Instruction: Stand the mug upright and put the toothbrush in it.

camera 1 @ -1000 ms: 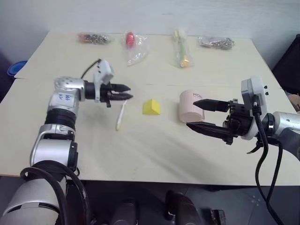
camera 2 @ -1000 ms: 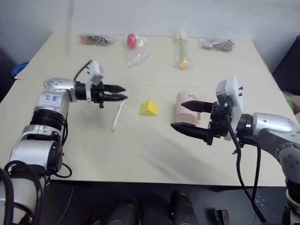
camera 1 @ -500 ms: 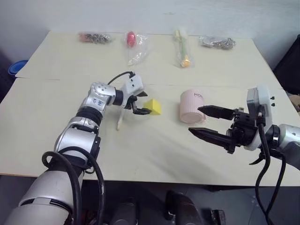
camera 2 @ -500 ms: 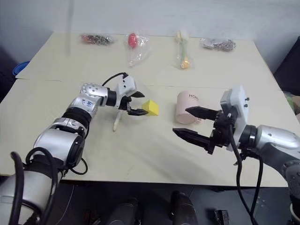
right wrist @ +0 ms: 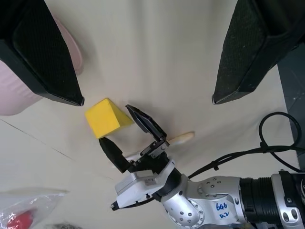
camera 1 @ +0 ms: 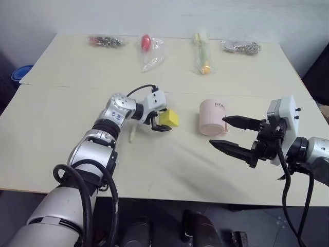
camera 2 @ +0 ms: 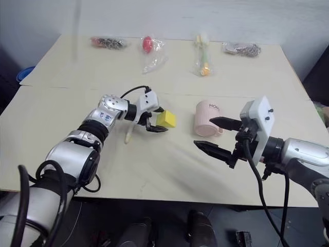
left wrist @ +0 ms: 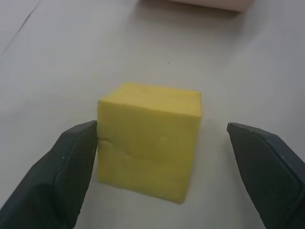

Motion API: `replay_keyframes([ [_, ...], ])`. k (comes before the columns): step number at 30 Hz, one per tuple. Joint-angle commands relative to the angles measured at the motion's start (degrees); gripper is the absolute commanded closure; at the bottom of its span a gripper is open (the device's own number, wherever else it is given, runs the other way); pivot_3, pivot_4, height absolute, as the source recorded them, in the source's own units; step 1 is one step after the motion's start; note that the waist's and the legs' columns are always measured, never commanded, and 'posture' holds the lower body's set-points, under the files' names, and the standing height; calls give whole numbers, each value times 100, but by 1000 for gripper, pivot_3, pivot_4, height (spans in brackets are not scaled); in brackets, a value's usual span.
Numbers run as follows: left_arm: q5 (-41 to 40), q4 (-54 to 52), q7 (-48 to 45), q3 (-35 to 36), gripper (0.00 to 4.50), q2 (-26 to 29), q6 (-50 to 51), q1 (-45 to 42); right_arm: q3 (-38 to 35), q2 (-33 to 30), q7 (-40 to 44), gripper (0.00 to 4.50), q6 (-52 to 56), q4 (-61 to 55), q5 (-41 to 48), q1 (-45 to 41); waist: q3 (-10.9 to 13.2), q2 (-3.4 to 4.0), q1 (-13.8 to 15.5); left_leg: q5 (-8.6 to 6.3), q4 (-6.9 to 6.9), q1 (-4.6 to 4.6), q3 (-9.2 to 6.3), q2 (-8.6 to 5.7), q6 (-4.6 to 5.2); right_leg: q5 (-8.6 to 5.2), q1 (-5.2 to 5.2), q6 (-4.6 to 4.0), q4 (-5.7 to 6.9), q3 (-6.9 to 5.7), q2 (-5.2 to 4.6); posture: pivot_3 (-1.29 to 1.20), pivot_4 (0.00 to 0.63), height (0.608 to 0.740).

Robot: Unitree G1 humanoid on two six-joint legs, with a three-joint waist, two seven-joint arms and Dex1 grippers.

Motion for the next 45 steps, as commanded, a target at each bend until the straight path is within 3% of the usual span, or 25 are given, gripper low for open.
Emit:
replay_keyframes([
  [1,0,-31,-102,28,921,-17,-70,21,-83,-15,37,0,-110,-46,24,-68,0,0,0,0,0,0,0,0,0,0,0,0,0,0,0,0,150,740],
  [4,-6,-42,-116,35,1892,-11,-53,36,-71,4,21,0,-107,-19,36,-101,0,0,3,0,1,0,0,0,0,0,0,0,0,0,0,0,150,740],
  [7,-32,-78,-104,65,2493,33,-54,17,-57,18,22,0,-109,-7,41,-127,0,0,3,0,1,0,0,0,0,0,0,0,0,0,-1,0,150,740],
  [11,-545,-297,-485,540,2493,274,97,-166,18,21,85,0,-134,31,-16,-170,0,0,-14,0,1,0,0,1,0,0,0,0,0,0,0,0,150,740],
  [15,-1229,-1167,-389,1298,2493,1113,874,-15,298,34,311,0,-233,186,-232,-305,0,-1,-122,0,2,0,-3,5,0,0,-1,0,1,-1,2,0,150,740],
  [17,-1158,-2045,488,1604,2493,1787,1603,695,516,100,428,0,-301,305,-346,-467,-2,2,-209,0,-4,4,-1,7,0,0,-1,0,-1,0,2,0,150,740],
  [21,-946,-4198,2177,2453,2493,2496,3365,2474,920,203,778,0,-418,455,-566,-773,-8,13,-331,0,-45,45,-8,13,-1,-1,0,-2,2,29,-2,0,150,740],
  [27,-868,-6706,3716,3680,2493,2469,5779,4393,1446,381,1380,0,-614,899,-975,-1298,-12,-22,-217,0,-7,14,-30,27,-1,-1,-2,-2,3,13,-8,0,150,740],
  [31,-1145,-7516,3782,3807,1314,2321,6432,4874,1662,498,1620,0,-670,1233,-1241,-1590,-15,-26,-61,-3,13,14,-28,20,3,3,18,6,1,16,-20,0,150,740],
  [35,-1206,-7828,3903,4011,98,2588,6709,5031,1679,523,1803,0,-701,1387,-1401,-1645,-17,-30,-32,-3,14,15,-27,19,2,3,25,6,-2,15,-17,0,150,740],
  [41,-1694,-8184,3730,4510,98,2917,6964,4931,1538,589,1716,0,-696,1488,-1572,-1547,-18,-31,-142,-7,3,24,-17,17,-7,1,23,2,-2,9,-7,0,150,740],
  [45,-3259,-8943,3006,5026,98,2898,7422,3783,1215,598,1193,0,-562,1821,-1764,-1583,-20,-36,-100,-7,12,17,-22,23,-10,0,23,0,0,2,-9,0,150,740],
])
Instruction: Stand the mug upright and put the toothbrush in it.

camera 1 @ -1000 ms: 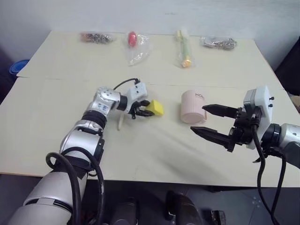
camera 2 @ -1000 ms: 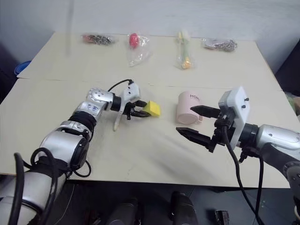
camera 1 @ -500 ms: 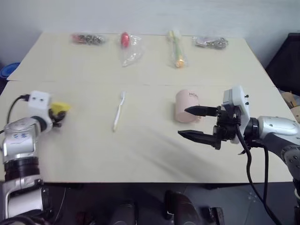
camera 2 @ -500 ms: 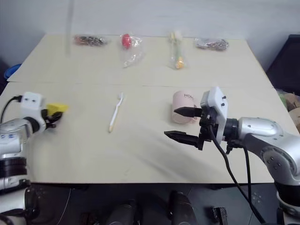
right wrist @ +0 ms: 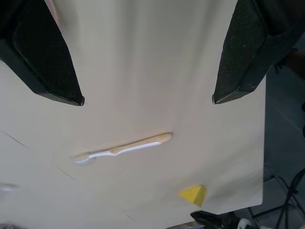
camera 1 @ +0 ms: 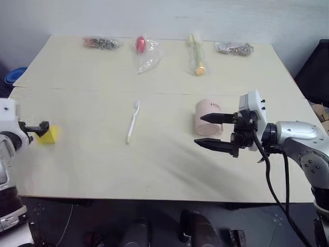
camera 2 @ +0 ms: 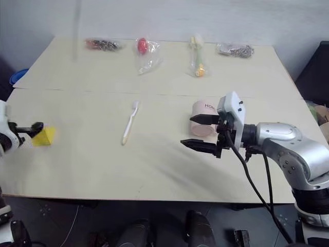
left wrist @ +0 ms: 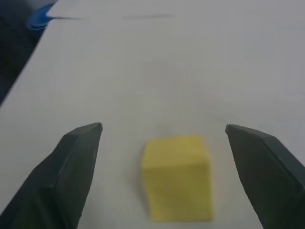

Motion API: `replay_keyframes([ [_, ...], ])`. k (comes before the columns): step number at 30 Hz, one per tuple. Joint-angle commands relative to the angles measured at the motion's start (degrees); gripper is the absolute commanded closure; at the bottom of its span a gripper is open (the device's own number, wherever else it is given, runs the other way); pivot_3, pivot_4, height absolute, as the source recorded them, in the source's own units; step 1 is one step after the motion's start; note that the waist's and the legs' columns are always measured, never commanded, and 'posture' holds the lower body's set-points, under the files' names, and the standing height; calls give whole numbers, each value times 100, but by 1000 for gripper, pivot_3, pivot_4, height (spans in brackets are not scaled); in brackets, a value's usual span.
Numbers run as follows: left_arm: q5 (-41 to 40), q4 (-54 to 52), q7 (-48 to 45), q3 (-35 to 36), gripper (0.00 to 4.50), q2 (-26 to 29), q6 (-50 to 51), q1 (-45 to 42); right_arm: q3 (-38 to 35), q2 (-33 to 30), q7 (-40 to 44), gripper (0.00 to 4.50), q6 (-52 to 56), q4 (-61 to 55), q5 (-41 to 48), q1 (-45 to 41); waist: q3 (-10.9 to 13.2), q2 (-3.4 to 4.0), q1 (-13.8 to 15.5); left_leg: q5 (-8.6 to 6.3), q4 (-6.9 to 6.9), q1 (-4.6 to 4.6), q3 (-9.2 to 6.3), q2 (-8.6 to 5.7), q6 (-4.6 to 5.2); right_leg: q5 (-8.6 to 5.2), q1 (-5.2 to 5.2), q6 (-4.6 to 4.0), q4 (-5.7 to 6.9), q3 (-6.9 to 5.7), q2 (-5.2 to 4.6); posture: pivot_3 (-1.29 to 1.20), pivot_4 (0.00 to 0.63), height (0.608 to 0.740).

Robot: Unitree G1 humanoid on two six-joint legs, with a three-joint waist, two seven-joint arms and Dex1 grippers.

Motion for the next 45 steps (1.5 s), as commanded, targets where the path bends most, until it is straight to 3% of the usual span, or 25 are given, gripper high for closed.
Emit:
replay_keyframes([
  [1,-1660,-1114,-795,436,98,74,491,-1044,-542,50,-617,0,129,341,-158,-168,-7,-12,20,0,6,-3,-5,2,0,0,1,0,2,0,-4,0,150,740],
  [5,-3446,-2256,-1722,-121,98,-50,1060,-1322,-880,217,-1715,0,435,1034,-547,-566,-18,-1,-35,-1,-1,7,-5,-4,1,1,4,2,0,9,-17,0,150,740],
  [8,-4055,-2827,-2338,-930,98,150,944,-937,-883,308,-2383,0,754,1626,-953,-830,-23,17,-92,-1,-31,26,2,-6,0,0,-2,1,-2,20,-11,0,150,740],
  [14,-3320,-2484,-3295,-2514,98,858,-422,-561,-402,825,-2561,0,1339,2428,-1278,-1268,-21,21,-241,16,-55,23,38,1,-39,-15,-22,-27,14,14,24,0,150,740],
  [21,-2909,-1985,-3614,-3199,98,892,-1296,-839,75,1654,-2564,0,1192,3187,-1803,-1580,-17,32,-272,23,-71,16,23,-3,-48,-21,-30,-37,14,3,19,0,150,740],
  [24,-2853,-1880,-3542,-3272,67,844,-1405,-919,319,1759,-2373,614,1153,3280,-1986,-1586,-16,35,-255,24,-71,12,18,-7,-46,-21,-30,-37,11,0,15,0,150,740],
  [35,-2856,-1777,-3362,-3241,67,781,-1497,-970,587,1968,-2055,4443,981,3259,-2457,-1689,-16,34,-303,24,-71,14,15,-4,-46,-21,-29,-37,14,-2,16,0,150,740],
  [39,-2826,-1756,-3289,-3223,67,785,-1517,-933,484,2125,-2036,4479,239,3232,-2620,-1756,-16,34,-298,24,-69,16,12,-4,-46,-21,-27,-37,16,-3,15,0,150,740],
  [42,-2930,-1773,-3122,-3031,67,792,-1403,-791,-50,2920,-2323,4479,-467,3073,-2296,-1866,-15,35,-328,24,-70,16,14,-3,-46,-21,-28,-37,16,-2,16,0,150,740],
  [45,-3024,-1802,-2950,-2768,67,845,-1277,-575,493,3396,-2358,4479,-1679,3195,-2965,-1696,-13,40,-362,27,-84,22,14,3,-51,-22,-36,-39,15,2,22,0,150,740],
])
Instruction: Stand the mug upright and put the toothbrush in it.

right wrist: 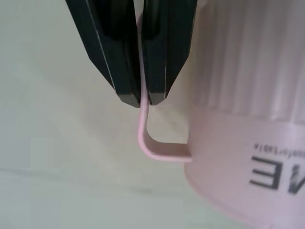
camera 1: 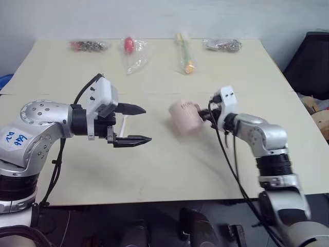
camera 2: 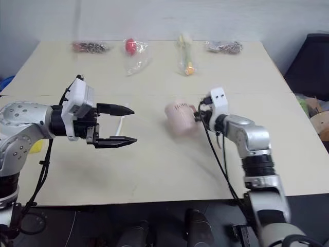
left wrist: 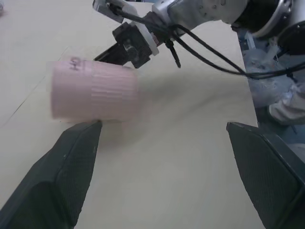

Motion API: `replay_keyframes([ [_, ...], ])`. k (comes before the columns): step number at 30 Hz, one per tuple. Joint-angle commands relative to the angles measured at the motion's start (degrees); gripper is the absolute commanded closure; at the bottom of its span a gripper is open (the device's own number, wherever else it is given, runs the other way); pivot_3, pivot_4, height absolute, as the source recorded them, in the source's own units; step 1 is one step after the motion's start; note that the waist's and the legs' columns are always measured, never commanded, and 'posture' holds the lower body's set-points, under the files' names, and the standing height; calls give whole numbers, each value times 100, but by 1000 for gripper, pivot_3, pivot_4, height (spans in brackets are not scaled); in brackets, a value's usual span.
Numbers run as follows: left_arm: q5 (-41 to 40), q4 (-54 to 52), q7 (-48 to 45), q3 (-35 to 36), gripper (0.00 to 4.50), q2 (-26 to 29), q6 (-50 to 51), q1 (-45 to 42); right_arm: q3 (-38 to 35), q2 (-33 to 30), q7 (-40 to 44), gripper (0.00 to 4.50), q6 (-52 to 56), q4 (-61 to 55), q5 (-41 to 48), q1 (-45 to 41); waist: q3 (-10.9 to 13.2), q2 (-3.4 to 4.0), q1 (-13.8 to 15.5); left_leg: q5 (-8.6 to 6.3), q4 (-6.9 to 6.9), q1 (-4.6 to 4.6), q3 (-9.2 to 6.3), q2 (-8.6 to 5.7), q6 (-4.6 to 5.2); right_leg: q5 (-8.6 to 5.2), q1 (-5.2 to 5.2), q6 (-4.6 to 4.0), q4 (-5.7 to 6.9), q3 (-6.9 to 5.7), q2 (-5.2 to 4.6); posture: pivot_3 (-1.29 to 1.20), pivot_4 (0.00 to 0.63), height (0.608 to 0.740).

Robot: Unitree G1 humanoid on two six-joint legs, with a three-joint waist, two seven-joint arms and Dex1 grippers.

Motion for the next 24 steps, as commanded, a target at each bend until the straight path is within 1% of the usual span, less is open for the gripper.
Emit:
replay_keyframes([
  [1,-154,-159,171,488,67,126,117,225,381,495,-215,4479,-1571,85,-629,65,1,2,-10,1,-3,0,1,-1,-2,0,-2,0,-1,-1,0,0,150,740],
  [4,-273,-166,258,752,67,204,292,364,549,1040,-397,4479,-2863,577,-1021,226,1,2,-40,1,-2,-2,2,-1,-3,-1,-2,-1,-1,-2,1,0,150,740],
  [6,-348,-159,304,889,67,265,383,401,666,1225,-483,4479,-3655,938,-1334,355,2,3,-23,2,-1,-3,-4,-5,-4,-1,-1,-2,1,-5,-2,0,150,740],
  [9,-491,-153,339,1093,67,353,517,433,720,1395,-690,4479,-4456,1556,-1652,505,2,4,-5,3,3,-4,-9,-12,-3,-1,3,-1,2,-3,-9,0,150,740],
  [12,-483,-141,350,1127,67,434,533,454,748,1426,-682,4479,-4933,2014,-1810,615,2,4,-15,3,4,-3,-14,-10,-3,-1,7,-2,0,-5,-8,0,150,740],
  [15,-535,-156,345,1146,67,490,549,455,660,1416,-495,4479,-4895,1896,-1612,795,2,4,-34,4,1,0,-17,-6,-5,-2,8,-2,0,-5,-5,0,150,740],
  [18,-607,-178,343,1129,67,478,558,448,675,1342,-308,3696,-4765,1469,-1532,1029,2,4,-30,4,2,0,-22,-6,-5,-2,8,-3,2,-5,-5,0,150,740],
  [24,-694,-276,313,943,67,404,508,405,677,1037,40,1673,-4264,489,-1500,1519,4,7,-24,4,1,-1,-48,-4,-5,-2,7,-3,-1,0,-5,0,150,740],
])
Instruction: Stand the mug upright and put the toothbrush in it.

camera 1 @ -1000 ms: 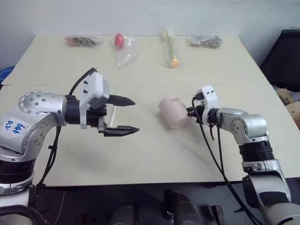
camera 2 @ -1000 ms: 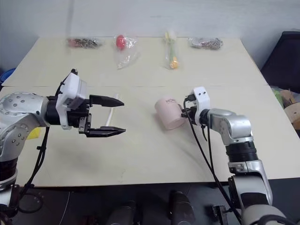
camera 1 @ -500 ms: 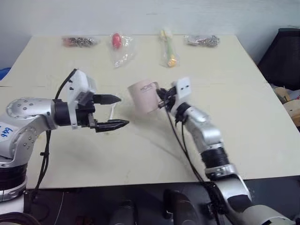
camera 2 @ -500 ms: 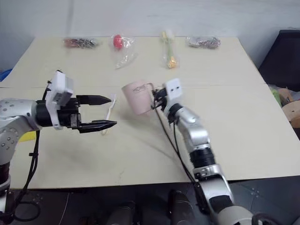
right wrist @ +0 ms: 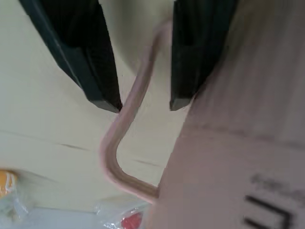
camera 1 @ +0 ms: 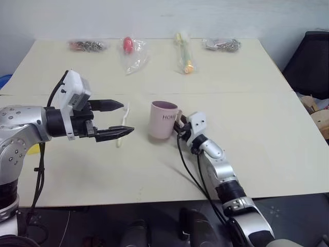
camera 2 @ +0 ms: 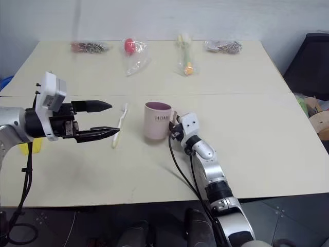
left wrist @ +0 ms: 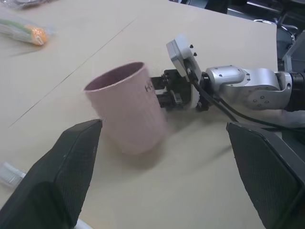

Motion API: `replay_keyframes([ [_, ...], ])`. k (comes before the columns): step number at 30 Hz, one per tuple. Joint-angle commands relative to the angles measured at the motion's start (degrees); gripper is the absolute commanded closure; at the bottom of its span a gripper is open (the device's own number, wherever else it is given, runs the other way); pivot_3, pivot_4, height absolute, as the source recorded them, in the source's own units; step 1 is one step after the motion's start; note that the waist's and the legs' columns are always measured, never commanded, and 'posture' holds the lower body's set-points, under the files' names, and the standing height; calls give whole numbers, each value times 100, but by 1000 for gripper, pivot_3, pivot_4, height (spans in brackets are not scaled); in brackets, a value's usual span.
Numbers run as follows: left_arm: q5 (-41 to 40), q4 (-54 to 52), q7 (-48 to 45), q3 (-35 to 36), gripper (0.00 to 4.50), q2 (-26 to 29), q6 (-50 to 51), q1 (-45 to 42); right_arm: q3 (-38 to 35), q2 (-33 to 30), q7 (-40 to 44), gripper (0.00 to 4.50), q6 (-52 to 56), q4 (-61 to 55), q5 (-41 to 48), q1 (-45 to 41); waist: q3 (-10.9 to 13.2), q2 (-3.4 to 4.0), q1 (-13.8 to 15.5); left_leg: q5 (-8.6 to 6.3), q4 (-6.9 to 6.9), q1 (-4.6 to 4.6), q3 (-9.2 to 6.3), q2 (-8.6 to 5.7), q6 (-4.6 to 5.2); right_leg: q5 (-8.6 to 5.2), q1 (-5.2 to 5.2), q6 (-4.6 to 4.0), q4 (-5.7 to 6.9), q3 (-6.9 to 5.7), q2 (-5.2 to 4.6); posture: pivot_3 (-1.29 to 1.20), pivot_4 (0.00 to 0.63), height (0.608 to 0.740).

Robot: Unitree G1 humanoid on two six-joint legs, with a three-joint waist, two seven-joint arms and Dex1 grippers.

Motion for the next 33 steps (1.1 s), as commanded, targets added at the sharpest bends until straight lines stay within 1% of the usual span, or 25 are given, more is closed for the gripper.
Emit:
replay_keyframes([
  [1,-132,-209,-50,2,67,19,-89,-72,-24,-192,187,1353,271,-758,111,141,0,0,11,0,0,1,-6,0,0,0,0,0,1,0,0,0,150,740],
  [4,-65,-122,-73,-43,67,36,-170,-54,-92,-404,288,295,664,-1240,195,262,0,0,28,0,1,1,-6,-1,0,0,0,0,2,2,-1,0,150,740],
  [5,-38,-110,-80,-56,67,47,-195,-37,-104,-492,348,6,818,-1416,233,302,0,0,41,0,2,0,-7,-1,0,0,0,0,2,1,-1,0,150,740],
  [8,36,-168,-58,1,67,121,-233,141,-141,-857,652,6,1439,-2053,458,447,0,0,64,0,4,-1,-7,-2,0,0,0,0,2,1,-2,0,150,740],
  [11,-50,-316,87,428,67,200,-91,543,-172,-1353,1004,6,2041,-2633,625,625,3,5,66,0,1,0,-7,-2,0,0,0,0,1,3,-2,0,150,740],
  [13,-40,-430,160,968,67,307,50,1060,-294,-1785,1315,6,2533,-3101,907,782,3,5,69,0,1,-1,-7,1,1,0,-1,0,-1,1,0,0,150,740],
  [16,413,-435,-10,2279,67,489,153,2453,-837,-2694,2075,6,3298,-3870,1778,1057,14,23,63,-1,-11,0,-3,8,1,0,-3,0,-13,4,1,0,150,740],
  [19,671,-195,-53,3410,67,456,235,3362,-1401,-3533,2800,6,3870,-4280,2639,1210,19,29,98,-1,-13,-2,1,7,2,0,-4,-1,-18,-1,3,0,150,740],
  [21,746,-45,-78,3926,67,425,302,3713,-1728,-4019,3243,6,4321,-4431,3256,1231,19,27,128,-2,-8,-2,4,8,3,0,2,-1,-20,-4,6,0,150,740],
  [23,857,26,-96,4155,67,407,238,3987,-1959,-4355,3505,6,4755,-4478,3822,1166,18,25,198,-3,-8,8,-1,9,5,0,8,-1,-16,1,1,0,150,740],
  [26,772,50,15,4042,67,375,220,3931,-2074,-4558,3539,6,4998,-4479,4147,946,18,25,275,-8,-9,20,-1,13,15,0,16,0,-13,8,-11,0,150,740],
  [29,456,-92,591,3322,67,315,554,3154,-2023,-4579,3458,6,5040,-4455,4203,701,17,23,376,-8,-4,21,2,11,21,2,16,3,-9,22,-17,0,150,740],
  [30,412,-90,1044,2797,67,198,862,2559,-2036,-4611,3464,6,5087,-4486,4284,591,17,23,398,-8,-3,21,0,9,22,2,16,3,-6,30,-21,0,150,740],
  [31,387,-71,1363,2444,67,121,1082,2153,-2044,-4631,3461,6,5131,-4518,4348,516,16,25,420,-7,-3,19,0,7,23,4,17,5,-7,38,-23,0,150,740],
  [32,409,-12,1745,2043,67,-61,1385,1616,-2080,-4665,3450,6,5210,-4560,4464,427,17,23,435,-4,-3,21,-5,-3,29,4,20,7,-5,38,-23,0,150,740],
  [33,570,155,2263,1532,67,-392,1797,908,-2161,-4725,3443,6,5320,-4622,4641,313,16,21,436,-3,1,15,-5,-3,30,8,18,14,-8,42,-20,0,150,740],
])
